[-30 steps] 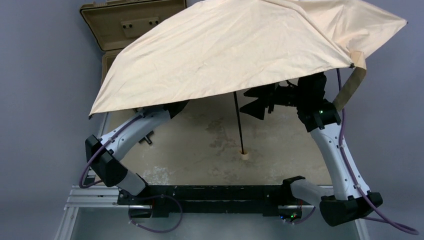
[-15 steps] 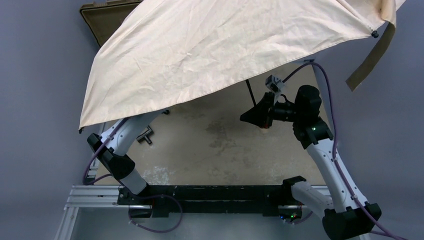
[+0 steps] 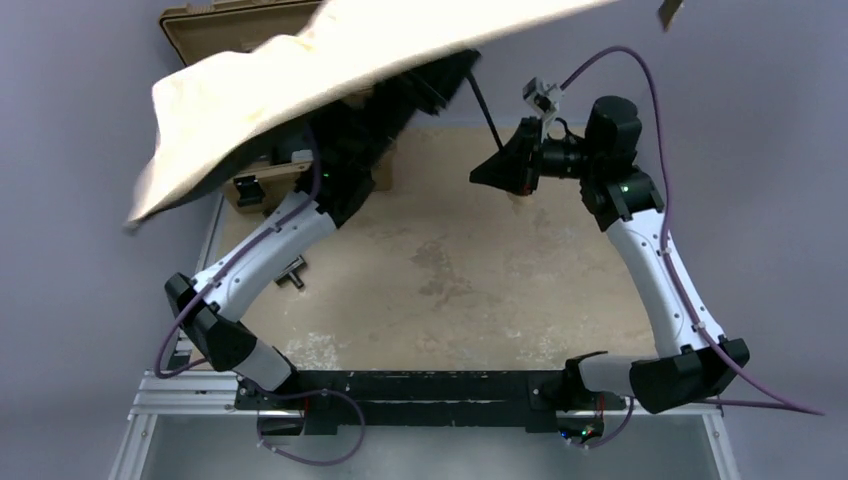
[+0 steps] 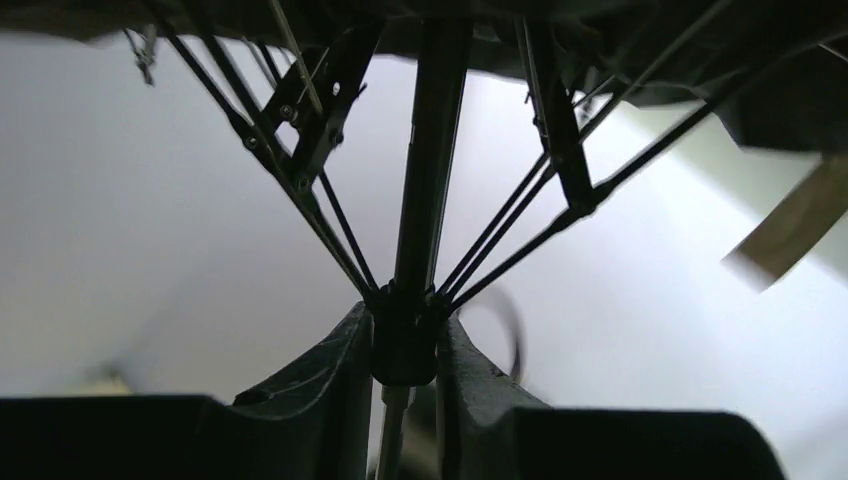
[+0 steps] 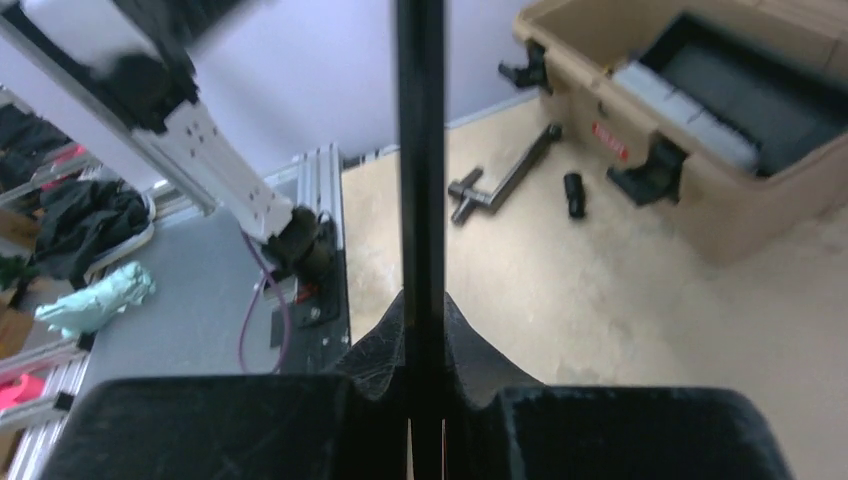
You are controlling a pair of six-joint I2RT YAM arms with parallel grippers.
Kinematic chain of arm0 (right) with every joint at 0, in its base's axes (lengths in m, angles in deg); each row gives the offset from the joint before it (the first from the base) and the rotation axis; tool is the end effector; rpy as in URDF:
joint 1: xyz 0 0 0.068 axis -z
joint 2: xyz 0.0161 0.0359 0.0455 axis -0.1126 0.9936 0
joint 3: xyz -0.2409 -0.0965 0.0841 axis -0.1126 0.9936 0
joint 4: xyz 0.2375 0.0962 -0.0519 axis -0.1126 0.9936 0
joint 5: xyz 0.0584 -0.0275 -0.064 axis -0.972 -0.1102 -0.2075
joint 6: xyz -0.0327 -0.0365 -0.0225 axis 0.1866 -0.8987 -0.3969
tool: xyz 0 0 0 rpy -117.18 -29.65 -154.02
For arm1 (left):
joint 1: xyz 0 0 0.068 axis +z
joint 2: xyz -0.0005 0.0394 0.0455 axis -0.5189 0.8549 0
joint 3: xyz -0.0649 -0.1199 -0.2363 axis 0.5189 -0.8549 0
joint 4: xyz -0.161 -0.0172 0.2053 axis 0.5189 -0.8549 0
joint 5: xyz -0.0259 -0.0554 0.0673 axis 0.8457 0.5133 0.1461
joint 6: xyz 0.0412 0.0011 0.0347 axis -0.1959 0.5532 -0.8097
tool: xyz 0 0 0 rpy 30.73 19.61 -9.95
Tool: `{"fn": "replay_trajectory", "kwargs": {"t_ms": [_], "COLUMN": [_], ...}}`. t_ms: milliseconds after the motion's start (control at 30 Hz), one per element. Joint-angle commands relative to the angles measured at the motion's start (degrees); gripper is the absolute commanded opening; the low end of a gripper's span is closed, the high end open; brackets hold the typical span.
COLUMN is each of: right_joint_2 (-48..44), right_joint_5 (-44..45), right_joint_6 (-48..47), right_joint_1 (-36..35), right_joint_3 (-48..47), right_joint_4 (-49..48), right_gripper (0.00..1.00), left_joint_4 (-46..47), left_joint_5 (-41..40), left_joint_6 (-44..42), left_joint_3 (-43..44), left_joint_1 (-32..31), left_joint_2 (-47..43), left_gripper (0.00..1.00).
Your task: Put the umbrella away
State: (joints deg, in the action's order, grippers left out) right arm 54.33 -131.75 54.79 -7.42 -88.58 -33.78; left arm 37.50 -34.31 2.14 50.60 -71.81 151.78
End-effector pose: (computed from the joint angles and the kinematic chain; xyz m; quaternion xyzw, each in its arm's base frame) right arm 0.2476 0.0947 0.4464 -0.3752 0.6285 0.5148 0.4464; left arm 0.2518 -0.2161 0.5438 -0.0382 0.4624 -0.6393 0.6132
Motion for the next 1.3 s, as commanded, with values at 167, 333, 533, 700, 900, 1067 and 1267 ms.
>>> {"fn": "replay_trajectory", "kwargs": {"t_ms": [167,333,533,700,900,1067,1267], "right_joint_2": [-0.25,-1.47,-3.73,-4.02,-1.27,1.74,5.57], "right_joint_5": [5.06,5.16,6.80,11.71,17.30,20.37,24.21], "right_joint_6": [9.50,10.06,6.69,-0.84,-4.52,-8.22,-11.95], "right_joint_1": [0.64,3.39,4.32,6.51,7.14,7.43,7.57], "right_joint_3": [-5.89,-4.35,1.20,-2.51,-10.17,-14.88,-24.93], "right_joint_4": [-15.19,-17.73,-15.13,-4.71,2.05,7.56,12.78], "right_gripper": [0.00,0.00,0.00,0.00,0.00,0.00,0.00], "left_joint_4": [0.52,4.48,7.23,1.01,-5.98,-13.58,-29.53], "left_joint_5": [18.95,23.23,20.63,22.79,25.80,30.47,33.03], "left_joint_6": [7.68,9.89,8.72,4.24,0.37,-4.26,-12.13], "left_joint_3": [-13.80,-18.47,-23.76,-24.99,-36.10,-44.79,-53.01], "left_joint_1": [-9.37,-10.30,-9.53,-9.45,-9.97,-12.03,-16.96], "left_joint_2": [4.76,4.25,0.75,-3.14,-12.55,-21.22,-31.81], "left_gripper": [0.00,0.00,0.14,0.45,0.70,0.71,0.71]}}
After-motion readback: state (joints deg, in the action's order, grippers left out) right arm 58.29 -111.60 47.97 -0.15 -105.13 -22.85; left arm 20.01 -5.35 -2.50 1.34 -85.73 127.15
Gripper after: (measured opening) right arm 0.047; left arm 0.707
